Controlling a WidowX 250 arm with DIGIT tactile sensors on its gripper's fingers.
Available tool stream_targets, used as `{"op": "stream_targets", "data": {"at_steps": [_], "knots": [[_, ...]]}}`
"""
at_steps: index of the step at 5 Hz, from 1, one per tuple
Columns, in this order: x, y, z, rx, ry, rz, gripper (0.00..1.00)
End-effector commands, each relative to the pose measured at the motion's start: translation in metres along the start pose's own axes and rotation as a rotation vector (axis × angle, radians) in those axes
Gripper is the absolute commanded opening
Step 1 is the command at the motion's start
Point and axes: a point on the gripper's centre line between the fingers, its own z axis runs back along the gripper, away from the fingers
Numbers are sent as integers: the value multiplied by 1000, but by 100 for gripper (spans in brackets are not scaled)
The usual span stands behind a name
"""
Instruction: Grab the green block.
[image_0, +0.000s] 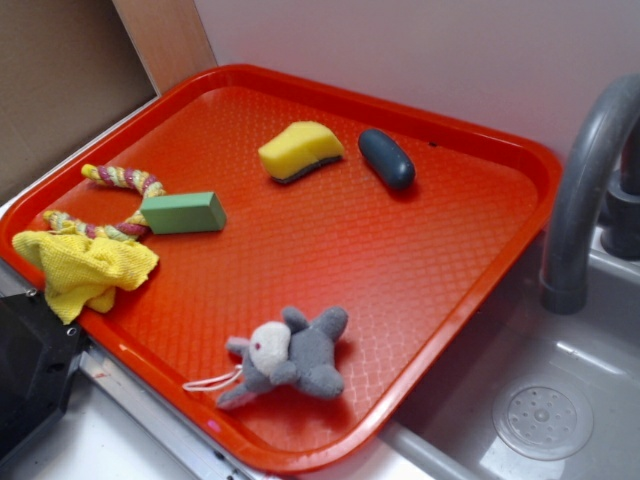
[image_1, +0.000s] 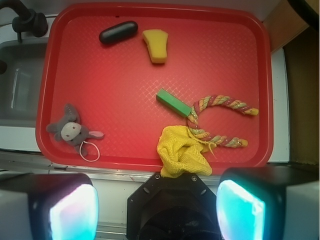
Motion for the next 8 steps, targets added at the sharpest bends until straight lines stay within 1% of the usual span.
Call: {"op": "stream_targets", "data": {"at_steps": [1, 2, 3, 4, 5, 6, 7, 8], "knots": [[0, 0, 0, 0, 0, 0, 100], [12, 5, -23, 15, -12, -187, 100], [34, 18, -53, -64, 2, -426, 100], [64, 44, -79, -52, 62, -624, 100], [88, 63, -99, 12, 74, -759, 100], [96, 59, -116, 24, 117, -805, 100], [96, 54, -131, 4, 148, -853, 100], [92, 48, -147, -22, 163, -850, 100]]}}
